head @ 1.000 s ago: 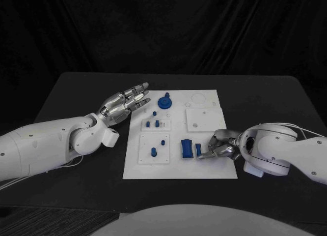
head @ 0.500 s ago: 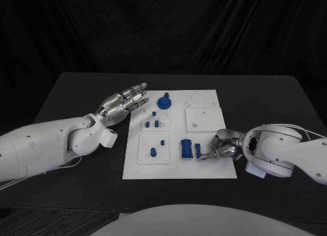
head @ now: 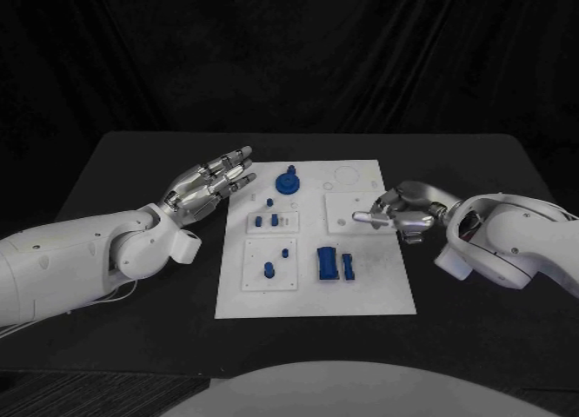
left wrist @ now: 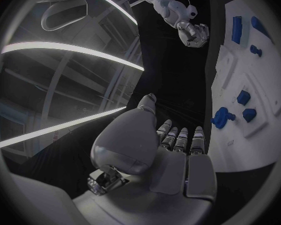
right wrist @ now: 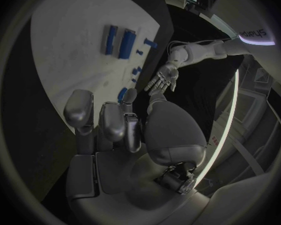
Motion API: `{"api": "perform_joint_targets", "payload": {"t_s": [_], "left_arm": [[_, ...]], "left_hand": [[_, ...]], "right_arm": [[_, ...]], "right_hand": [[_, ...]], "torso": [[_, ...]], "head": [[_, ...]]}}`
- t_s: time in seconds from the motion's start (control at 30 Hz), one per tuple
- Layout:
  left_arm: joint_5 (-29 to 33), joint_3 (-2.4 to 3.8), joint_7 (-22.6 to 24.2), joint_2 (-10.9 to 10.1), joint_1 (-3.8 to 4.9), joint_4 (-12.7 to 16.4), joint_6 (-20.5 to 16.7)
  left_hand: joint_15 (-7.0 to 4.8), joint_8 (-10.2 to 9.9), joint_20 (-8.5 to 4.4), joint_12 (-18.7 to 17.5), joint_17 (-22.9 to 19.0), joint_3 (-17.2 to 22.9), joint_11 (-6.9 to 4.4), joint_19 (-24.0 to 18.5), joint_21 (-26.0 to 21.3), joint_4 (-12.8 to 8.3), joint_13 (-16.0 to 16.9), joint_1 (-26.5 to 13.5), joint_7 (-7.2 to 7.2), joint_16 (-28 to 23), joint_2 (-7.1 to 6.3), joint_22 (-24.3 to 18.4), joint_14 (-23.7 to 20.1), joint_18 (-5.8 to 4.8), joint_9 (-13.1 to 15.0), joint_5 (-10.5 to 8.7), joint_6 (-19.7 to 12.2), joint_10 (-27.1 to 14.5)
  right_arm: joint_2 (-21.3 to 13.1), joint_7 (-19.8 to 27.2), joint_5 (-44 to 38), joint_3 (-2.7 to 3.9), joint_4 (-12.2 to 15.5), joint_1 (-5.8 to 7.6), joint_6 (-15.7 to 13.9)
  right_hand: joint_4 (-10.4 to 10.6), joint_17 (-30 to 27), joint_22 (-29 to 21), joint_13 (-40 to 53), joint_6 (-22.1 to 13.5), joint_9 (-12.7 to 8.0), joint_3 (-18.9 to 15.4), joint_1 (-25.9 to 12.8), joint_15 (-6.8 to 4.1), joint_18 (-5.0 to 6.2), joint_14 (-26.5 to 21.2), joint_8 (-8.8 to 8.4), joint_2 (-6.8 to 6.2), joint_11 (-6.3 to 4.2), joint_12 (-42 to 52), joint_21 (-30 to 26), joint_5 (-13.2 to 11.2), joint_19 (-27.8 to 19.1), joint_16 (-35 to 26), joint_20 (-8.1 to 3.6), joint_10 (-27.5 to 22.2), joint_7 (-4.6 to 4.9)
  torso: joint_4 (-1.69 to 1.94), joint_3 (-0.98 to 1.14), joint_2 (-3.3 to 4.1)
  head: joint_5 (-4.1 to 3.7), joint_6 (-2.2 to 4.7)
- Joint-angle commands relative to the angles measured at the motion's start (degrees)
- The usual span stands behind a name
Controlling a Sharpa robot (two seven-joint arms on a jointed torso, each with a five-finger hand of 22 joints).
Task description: Assemble the parts on the task board
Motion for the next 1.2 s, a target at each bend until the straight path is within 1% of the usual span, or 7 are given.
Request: {"api": "perform_joint_targets", "payload": {"t_s": [0.03,0.2,0.3,0.47,0.5,0.67,1.2], "left_arm": [[0.26,0.08,4.49,-0.12,-0.03,0.65,-1.77],[0.26,0.07,5.37,-0.16,-0.03,0.93,-2.31],[0.26,0.07,5.78,-0.2,-0.03,1.12,-2.67],[-0.51,0.07,6.17,-0.24,-0.03,1.16,-2.99],[-0.08,0.02,0.2,-0.24,0.0,1.03,-1.99],[0.12,0.42,-0.09,0.02,-0.19,1.3,-3.75],[2.87,5.92,-4.07,3.49,-2.67,5.04,-27.66]], "left_hand": [[-0.5,0.5,0.13,-0.02,-0.09,-0.43,0.11,0.0,-0.13,0.62,0.03,-0.45,0.06,-0.21,-0.16,0.0,-0.02,1.06,0.12,-1.0,1.03,0.28],[-0.75,0.75,-0.03,0.0,-0.09,-1.39,-0.01,-0.05,-0.16,3.26,0.05,-0.93,-0.02,-0.21,-0.67,-0.06,-0.02,1.2,0.16,-4.74,1.84,0.39],[-0.97,0.64,-0.23,0.0,-0.09,-2.19,-0.32,-0.07,-0.18,4.31,0.05,-1.66,-0.35,-0.21,-0.85,-0.09,-0.02,1.21,0.13,-7.91,1.86,0.41],[-1.18,0.25,-0.42,-0.03,-0.09,-2.97,-0.8,-0.1,-0.2,4.32,0.03,-2.81,-1.01,-0.21,-0.82,-0.13,-0.02,1.22,0.04,-10.26,1.26,0.34],[-3.69,-3.33,-2.71,-0.19,-0.09,1.8,-3.27,-0.23,-0.34,-0.71,-0.14,-26.14,-5.24,-0.21,-4.62,-0.31,-0.02,-2.31,-1.71,-15.3,-2.33,-0.2],[-3.69,-3.33,-3.87,-0.19,-0.09,3.47,-3.27,-0.23,-0.34,-2.38,-0.14,-35.18,-5.24,-0.21,-6.05,-0.31,-0.02,-2.34,-1.71,-17.38,-3.85,-0.2],[-3.69,-3.33,-9.03,-0.19,-0.09,8.01,-3.27,-0.23,-0.34,-6.91,-0.14,-57.19,-5.24,-0.21,-9.65,-0.31,-0.02,-4.56,-1.71,-22.19,-10.78,-0.2]], "right_arm": [[0.18,15.05,11.74,0.02,-1.69,0.46,-9.77],[1.05,22.48,20.15,0.01,-4.03,0.13,-10.26],[1.59,26.88,26.95,0.01,-5.04,-0.75,-8.78],[1.92,30.7,30.95,0.01,-5.87,-1.58,-6.55],[1.84,23.51,23.34,-0.05,-5.59,-1.31,-7.26],[2.79,24.42,25.1,0.78,-6.05,-2.12,-8.58],[13.71,34.8,45.38,10.31,-11.37,-11.32,-23.66]], "right_hand": [[0.01,-12.94,-4.0,1.41,-0.26,-4.62,-1.87,0.19,1.24,2.07,-4.12,-3.31,1.79,1.29,-9.49,-13.95,0.42,-5.08,-10.48,0.99,-3.45,1.29],[0.07,-30.22,-20.99,-32.25,-7.98,-20.69,-6.11,0.58,10.93,0.94,-23.94,-15.8,3.77,10.46,-51.77,-39.38,-1.06,-20.69,-38.46,8.63,-34.31,9.68],[0.4,-38.19,-32.73,-46.82,-16.09,-31.08,-1.78,-0.96,20.21,-2.62,-43.85,-23.81,1.04,19.23,-66.94,-48.84,-3.02,-37.06,-50.66,13.87,-50.75,8.25],[0.29,-42.3,-55.5,-56.21,-18.03,-39.95,1.79,-3.06,19.77,-1.13,-53.61,-25.5,-0.68,17.83,-68.16,-49.75,-3.59,-61.68,-51.91,16.45,-57.5,5.67],[-4.8,-43.69,-58.85,-61.05,-28.53,-45.56,4.32,-19.08,16.04,-7.15,-60.95,-27.96,-1.65,13.74,-73.19,-52.05,-7.29,-63.67,-56.27,11.43,-64.89,4.44],[-11.85,-48.2,-69.04,-69.55,-43.8,-55.19,11.13,-42.13,6.89,-7.15,-73.87,-34.22,-1.65,3.89,-80.0,-52.05,-7.29,-72.24,-62.8,4.66,-76.5,0.26],[-16.56,-48.2,-74.93,-74.92,-53.92,-61.31,11.13,-57.68,6.89,-7.15,-81.69,-34.22,-1.65,3.89,-84.65,-52.05,-7.29,-77.18,-66.96,0.22,-84.08,0.26]], "torso": [[-0.14,-0.05,-1.36],[-0.41,0.11,-2.26],[-0.63,0.21,-3.03],[-0.88,0.36,-3.35],[-0.66,0.24,-2.91],[-0.73,0.27,-3.2],[-1.52,0.65,-6.91]], "head": [[0.3,0.0],[0.61,0.0],[1.19,0.0],[1.4,0.0],[1.31,0.01],[1.15,0.89],[-0.82,12.18]]}}
